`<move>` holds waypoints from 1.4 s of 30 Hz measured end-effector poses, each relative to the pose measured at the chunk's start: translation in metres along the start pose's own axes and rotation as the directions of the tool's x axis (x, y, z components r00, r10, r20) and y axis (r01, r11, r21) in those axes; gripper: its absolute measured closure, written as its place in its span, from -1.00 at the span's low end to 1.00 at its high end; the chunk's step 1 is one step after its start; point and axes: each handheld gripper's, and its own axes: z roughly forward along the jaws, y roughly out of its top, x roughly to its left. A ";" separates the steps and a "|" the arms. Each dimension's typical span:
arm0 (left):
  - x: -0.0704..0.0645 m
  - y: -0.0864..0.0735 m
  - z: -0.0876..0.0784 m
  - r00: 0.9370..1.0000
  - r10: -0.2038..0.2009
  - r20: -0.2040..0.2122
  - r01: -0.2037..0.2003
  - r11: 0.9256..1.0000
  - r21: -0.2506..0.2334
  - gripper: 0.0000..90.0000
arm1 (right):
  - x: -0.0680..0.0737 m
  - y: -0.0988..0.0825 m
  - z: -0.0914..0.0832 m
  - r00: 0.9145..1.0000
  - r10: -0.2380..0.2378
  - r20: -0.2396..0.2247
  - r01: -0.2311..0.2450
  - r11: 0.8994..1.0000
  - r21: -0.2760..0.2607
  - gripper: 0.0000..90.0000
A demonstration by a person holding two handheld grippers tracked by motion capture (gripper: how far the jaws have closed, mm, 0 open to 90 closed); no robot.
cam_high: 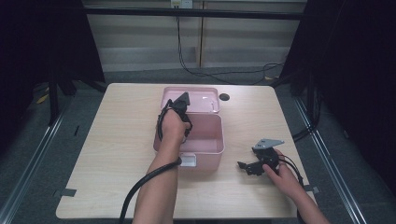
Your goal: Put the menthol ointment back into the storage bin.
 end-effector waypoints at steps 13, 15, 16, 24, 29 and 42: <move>0.001 0.001 0.000 1.000 0.008 0.003 -0.008 1.000 -0.009 0.10 | 0.000 0.000 0.000 1.000 -0.002 0.001 0.002 1.000 -0.001 -0.80; 0.001 0.000 0.000 1.000 0.014 0.003 -0.014 1.000 -0.008 0.09 | 0.000 0.000 0.000 1.000 -0.002 0.001 0.002 1.000 -0.001 -0.80; 0.002 0.000 0.000 1.000 0.012 0.002 -0.012 1.000 -0.007 0.07 | 0.000 0.000 0.000 1.000 0.000 0.000 0.000 1.000 0.000 -0.80; 0.002 -0.001 -0.001 1.000 0.008 0.010 -0.008 1.000 -0.002 0.03 | 0.000 0.000 0.000 1.000 -0.001 0.000 0.001 1.000 -0.001 -0.80; 0.002 -0.001 -0.003 1.000 0.001 0.019 -0.001 1.000 -0.001 -0.02 | 0.000 0.000 0.000 1.000 -0.001 0.001 0.001 1.000 -0.001 -0.80; 0.004 -0.006 -0.008 0.999 -0.010 0.041 0.010 1.000 -0.006 -0.29 | 0.000 0.000 0.000 1.000 -0.003 0.001 0.003 1.000 -0.001 -0.80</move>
